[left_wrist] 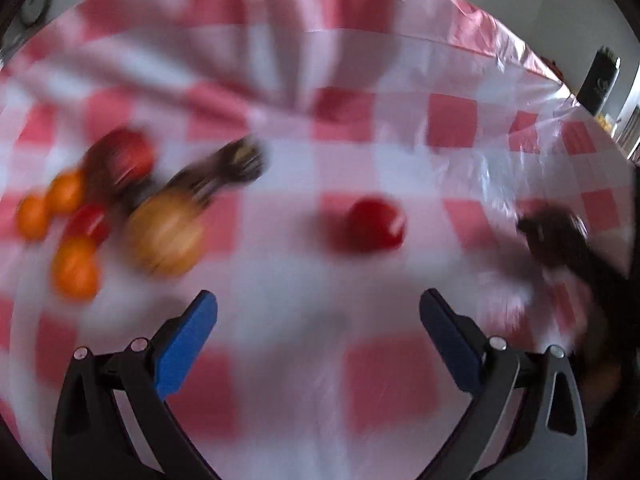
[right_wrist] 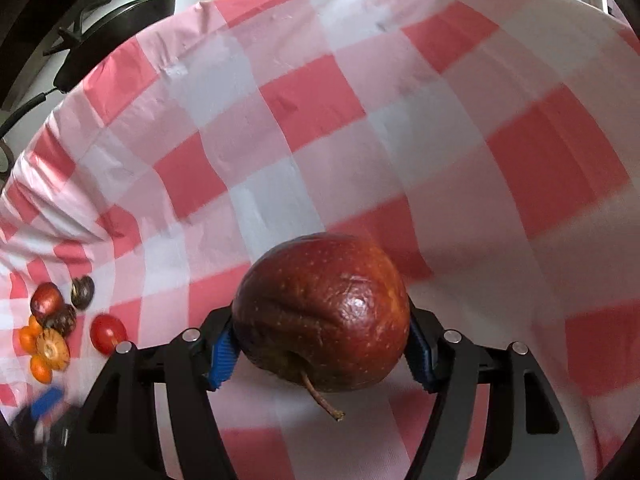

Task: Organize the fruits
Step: 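Grasp the red apple with the right tool while the left tool grasps a red tomato, then carry the apple and tomato into the white box and release both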

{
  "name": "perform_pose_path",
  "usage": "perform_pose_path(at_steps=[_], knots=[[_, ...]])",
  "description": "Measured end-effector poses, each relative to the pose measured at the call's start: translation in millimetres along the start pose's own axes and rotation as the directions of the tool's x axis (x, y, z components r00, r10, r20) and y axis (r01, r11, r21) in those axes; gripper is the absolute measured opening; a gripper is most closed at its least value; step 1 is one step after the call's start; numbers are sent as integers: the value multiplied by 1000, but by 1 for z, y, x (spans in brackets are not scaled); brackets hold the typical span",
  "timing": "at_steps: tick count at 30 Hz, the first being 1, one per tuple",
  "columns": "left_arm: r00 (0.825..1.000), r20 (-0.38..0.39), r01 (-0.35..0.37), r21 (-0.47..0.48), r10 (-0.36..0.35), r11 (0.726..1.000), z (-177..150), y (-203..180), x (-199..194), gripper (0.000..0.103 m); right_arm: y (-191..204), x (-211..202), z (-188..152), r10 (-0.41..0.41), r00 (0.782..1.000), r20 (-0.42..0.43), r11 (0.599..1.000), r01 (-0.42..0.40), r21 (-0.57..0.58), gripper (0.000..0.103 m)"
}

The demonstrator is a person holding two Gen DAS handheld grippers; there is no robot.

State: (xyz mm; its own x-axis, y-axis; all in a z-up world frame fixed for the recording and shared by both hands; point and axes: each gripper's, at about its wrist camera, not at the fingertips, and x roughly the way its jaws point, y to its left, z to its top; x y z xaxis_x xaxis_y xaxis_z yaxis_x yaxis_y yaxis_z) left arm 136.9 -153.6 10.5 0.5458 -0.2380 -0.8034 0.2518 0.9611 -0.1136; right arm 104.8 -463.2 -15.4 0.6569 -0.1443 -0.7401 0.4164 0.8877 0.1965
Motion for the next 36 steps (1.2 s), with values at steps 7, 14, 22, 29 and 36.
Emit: perform_pose_path(at_steps=[7,14,22,29,36], knots=[[998,-18,-56,146,59,988,31,-44,42,60,-5,-22,-13,13,1000,22,1000,-13,23,67],[1000,17,-27,188,24,982,3,-47,13,38,1,-60,-14,79,996,49,993,-83,86,67],[997,78,7,113,-16,994,-65,-25,-70,38,-3,-119,-65,184,980,75,977,-191,98,67],[995,98,-2,32,-2,999,-139,14,-139,38,37,-175,-124,240,970,37,969,-237,-69,67],[992,110,-60,-32,64,998,-214,63,-202,38,105,-226,-191,343,939,-12,908,-334,-254,67]])
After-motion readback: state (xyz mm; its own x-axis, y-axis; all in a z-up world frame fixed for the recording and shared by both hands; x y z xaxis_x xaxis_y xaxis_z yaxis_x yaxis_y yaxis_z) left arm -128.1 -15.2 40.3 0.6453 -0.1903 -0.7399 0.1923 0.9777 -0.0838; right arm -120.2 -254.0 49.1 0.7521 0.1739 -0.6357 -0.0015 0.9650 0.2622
